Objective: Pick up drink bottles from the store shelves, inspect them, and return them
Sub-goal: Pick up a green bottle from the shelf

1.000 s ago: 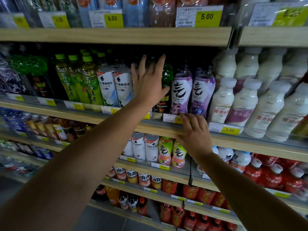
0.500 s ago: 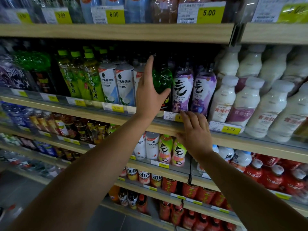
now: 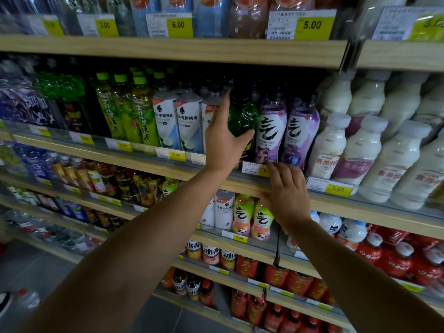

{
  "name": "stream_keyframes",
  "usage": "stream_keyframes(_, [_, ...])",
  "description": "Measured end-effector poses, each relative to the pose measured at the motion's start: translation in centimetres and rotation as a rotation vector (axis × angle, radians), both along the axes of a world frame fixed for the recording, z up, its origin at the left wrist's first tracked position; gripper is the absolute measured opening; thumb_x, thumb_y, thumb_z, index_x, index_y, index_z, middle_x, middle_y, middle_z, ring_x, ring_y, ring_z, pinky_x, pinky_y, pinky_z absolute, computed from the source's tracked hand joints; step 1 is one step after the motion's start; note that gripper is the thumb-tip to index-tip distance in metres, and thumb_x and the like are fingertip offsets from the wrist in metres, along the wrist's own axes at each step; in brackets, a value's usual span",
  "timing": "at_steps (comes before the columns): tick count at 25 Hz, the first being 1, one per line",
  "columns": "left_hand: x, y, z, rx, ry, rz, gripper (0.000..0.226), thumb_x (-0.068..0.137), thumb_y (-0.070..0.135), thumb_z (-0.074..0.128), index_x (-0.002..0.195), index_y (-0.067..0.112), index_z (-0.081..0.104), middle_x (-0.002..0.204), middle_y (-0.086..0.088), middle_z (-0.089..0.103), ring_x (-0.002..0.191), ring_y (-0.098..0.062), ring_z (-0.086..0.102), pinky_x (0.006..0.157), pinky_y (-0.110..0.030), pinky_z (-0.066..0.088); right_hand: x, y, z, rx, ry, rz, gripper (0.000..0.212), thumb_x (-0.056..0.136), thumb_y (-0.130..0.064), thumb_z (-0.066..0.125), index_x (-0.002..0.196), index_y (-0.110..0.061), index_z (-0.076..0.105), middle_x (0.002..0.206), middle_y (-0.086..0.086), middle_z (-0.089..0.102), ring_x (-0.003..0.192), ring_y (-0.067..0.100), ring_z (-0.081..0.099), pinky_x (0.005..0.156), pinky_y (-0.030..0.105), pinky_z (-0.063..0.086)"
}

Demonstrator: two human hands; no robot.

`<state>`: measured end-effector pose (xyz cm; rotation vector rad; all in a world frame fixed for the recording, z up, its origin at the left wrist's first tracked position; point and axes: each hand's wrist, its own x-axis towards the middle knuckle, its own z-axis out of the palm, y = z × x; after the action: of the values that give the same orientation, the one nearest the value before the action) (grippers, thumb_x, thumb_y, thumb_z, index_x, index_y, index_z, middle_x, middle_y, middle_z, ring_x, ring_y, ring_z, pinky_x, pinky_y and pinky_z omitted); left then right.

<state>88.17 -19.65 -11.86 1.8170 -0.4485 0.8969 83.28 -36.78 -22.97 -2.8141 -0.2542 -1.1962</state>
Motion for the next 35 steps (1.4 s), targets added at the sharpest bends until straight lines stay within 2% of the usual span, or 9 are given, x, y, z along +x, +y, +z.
stream_keyframes(5, [-1.8, 1.5, 2.6, -0.101, -0.131, -0.076, 0.089, 0.079, 0.022, 0.079, 0.154, 0.012, 0.032, 0.146, -0.007, 0.053, 0.132, -0.021, 0.054, 0.104, -0.046, 0.050, -0.1, 0.2, 0.0, 0.009, 0.053, -0.017, 0.090, 0.067, -0.034, 0.087, 0.143, -0.007, 0.048, 0.135, 0.016, 0.055, 0.128, 0.035, 0.034, 0.112, 0.053, 0.033])
stream_keyframes(9, [-3.7, 3.9, 2.8, -0.162, -0.112, -0.144, 0.091, 0.078, 0.015, 0.081, 0.154, 0.008, 0.031, 0.142, -0.008, 0.056, 0.126, -0.020, 0.059, 0.099, -0.043, 0.055, -0.4, 0.9, 0.8, 0.000, 0.106, -0.056, 0.085, 0.070, -0.028, 0.083, 0.142, -0.005, 0.047, 0.137, 0.018, 0.053, 0.128, 0.037, 0.035, 0.113, 0.054, 0.032])
stream_keyframes(14, [-5.1, 9.9, 1.7, -0.151, -0.048, -0.165, 0.092, 0.076, 0.015, 0.083, 0.153, 0.018, 0.033, 0.136, 0.019, 0.054, 0.123, -0.014, 0.061, 0.098, -0.043, 0.055, -1.0, 4.0, 1.7, -0.008, 0.183, -0.123, 0.083, 0.076, -0.028, 0.077, 0.147, -0.010, 0.039, 0.145, 0.015, 0.046, 0.136, 0.035, 0.033, 0.118, 0.055, 0.027])
stream_keyframes(17, [-5.4, 15.1, 0.0, -0.116, 0.010, -0.174, 0.091, 0.077, 0.014, 0.084, 0.153, 0.018, 0.034, 0.137, 0.019, 0.055, 0.124, -0.013, 0.060, 0.099, -0.043, 0.054, -1.1, 8.3, 2.0, 0.000, 0.219, -0.096, 0.084, 0.076, -0.033, 0.079, 0.146, -0.010, 0.039, 0.144, 0.014, 0.045, 0.136, 0.035, 0.032, 0.118, 0.052, 0.029])
stream_keyframes(20, [-5.6, 21.9, -1.5, -0.089, 0.087, -0.146, 0.088, 0.079, 0.018, 0.084, 0.151, 0.025, 0.033, 0.133, 0.032, 0.049, 0.122, 0.001, 0.057, 0.101, -0.031, 0.053, -0.4, 15.2, 2.1, -0.017, 0.243, -0.061, 0.082, 0.078, -0.035, 0.078, 0.146, -0.010, 0.039, 0.142, 0.014, 0.045, 0.133, 0.036, 0.035, 0.114, 0.051, 0.034])
stream_keyframes(21, [-5.5, 24.3, -2.0, -0.078, 0.102, -0.133, 0.087, 0.080, 0.018, 0.084, 0.151, 0.026, 0.033, 0.137, 0.026, 0.049, 0.123, 0.003, 0.055, 0.102, -0.028, 0.052, -0.2, 17.7, 2.1, -0.016, 0.258, -0.053, 0.082, 0.080, -0.036, 0.077, 0.147, -0.011, 0.037, 0.144, 0.014, 0.044, 0.134, 0.036, 0.035, 0.114, 0.050, 0.033])
stream_keyframes(25, [-3.8, 33.0, -3.0, -0.010, 0.082, -0.098, 0.090, 0.082, 0.031, 0.081, 0.156, 0.017, 0.031, 0.152, 0.000, 0.047, 0.132, -0.023, 0.054, 0.102, -0.042, 0.051, 1.4, 26.1, 2.5, -0.047, 0.277, -0.031, 0.082, 0.082, -0.036, 0.075, 0.149, -0.010, 0.037, 0.147, 0.015, 0.042, 0.137, 0.037, 0.033, 0.114, 0.048, 0.031])
stream_keyframes(29, [-0.7, 39.7, -1.5, -0.017, 0.036, -0.066, 0.091, 0.081, 0.026, 0.082, 0.154, 0.024, 0.029, 0.140, 0.034, 0.037, 0.134, -0.005, 0.048, 0.108, -0.035, 0.048, 4.2, 32.9, 3.1, -0.081, 0.266, -0.001, 0.079, 0.079, -0.036, 0.078, 0.144, -0.010, 0.042, 0.143, 0.016, 0.045, 0.135, 0.039, 0.037, 0.111, 0.049, 0.035])
stream_keyframes(35, [6.0, 44.2, 1.5, -0.032, -0.055, -0.037, 0.095, 0.077, 0.031, 0.081, 0.155, 0.020, 0.029, 0.154, -0.001, 0.045, 0.134, -0.018, 0.053, 0.102, -0.047, 0.052, 10.1, 39.5, 3.3, -0.116, 0.333, 0.054, 0.084, 0.084, -0.038, 0.073, 0.153, -0.017, 0.029, 0.154, 0.010, 0.034, 0.144, 0.035, 0.026, 0.117, 0.047, 0.026])
